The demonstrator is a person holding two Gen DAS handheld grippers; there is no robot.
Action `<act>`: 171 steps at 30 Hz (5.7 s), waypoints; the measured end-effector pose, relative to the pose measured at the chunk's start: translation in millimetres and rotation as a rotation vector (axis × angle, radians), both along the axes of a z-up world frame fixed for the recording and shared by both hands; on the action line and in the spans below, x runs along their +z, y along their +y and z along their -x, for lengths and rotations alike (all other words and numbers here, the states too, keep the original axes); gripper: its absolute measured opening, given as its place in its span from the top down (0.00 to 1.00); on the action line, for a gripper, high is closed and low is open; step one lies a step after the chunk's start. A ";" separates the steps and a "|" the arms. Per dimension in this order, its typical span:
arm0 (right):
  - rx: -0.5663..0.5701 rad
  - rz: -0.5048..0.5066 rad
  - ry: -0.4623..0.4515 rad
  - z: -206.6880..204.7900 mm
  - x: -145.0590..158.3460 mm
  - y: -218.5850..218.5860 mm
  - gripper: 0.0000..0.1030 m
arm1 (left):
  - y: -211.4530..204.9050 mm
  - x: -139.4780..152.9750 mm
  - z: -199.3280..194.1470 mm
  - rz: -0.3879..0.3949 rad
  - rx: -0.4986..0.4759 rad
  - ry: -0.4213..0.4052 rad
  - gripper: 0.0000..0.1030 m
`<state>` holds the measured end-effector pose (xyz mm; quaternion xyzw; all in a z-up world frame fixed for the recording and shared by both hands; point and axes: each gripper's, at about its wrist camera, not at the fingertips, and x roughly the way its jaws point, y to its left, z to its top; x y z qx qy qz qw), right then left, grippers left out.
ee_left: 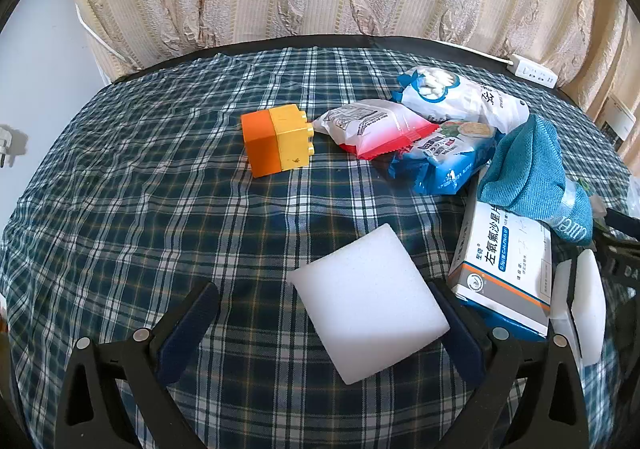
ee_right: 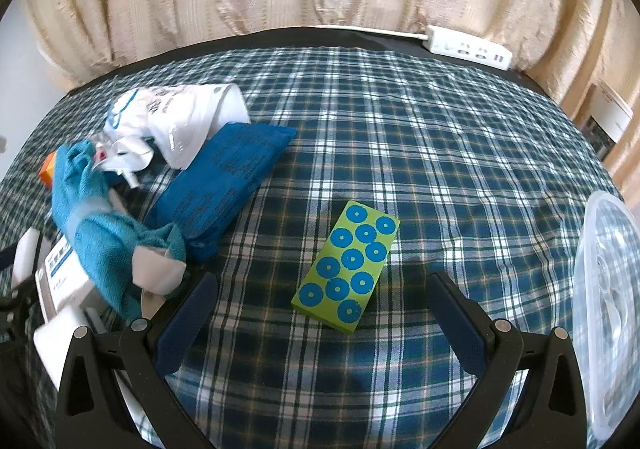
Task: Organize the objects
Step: 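Close the right tool on the green dotted block while the left tool grasps the white sponge, then carry both items to the clear bowl and open both tools to release them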
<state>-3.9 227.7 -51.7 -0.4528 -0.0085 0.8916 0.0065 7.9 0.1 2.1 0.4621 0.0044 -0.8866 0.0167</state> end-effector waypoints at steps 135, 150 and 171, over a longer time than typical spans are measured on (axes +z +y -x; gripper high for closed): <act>-0.477 0.124 0.270 -163.0 51.7 257.2 0.71 | 218.9 86.8 -40.6 -0.122 -0.437 0.225 0.46; -0.529 0.123 0.296 -176.5 49.9 276.8 0.70 | 307.5 87.1 -23.2 -0.191 -0.628 0.177 0.46; -0.555 0.139 0.305 -186.8 50.6 279.6 0.70 | 390.0 63.4 6.4 -0.296 -0.772 0.133 0.07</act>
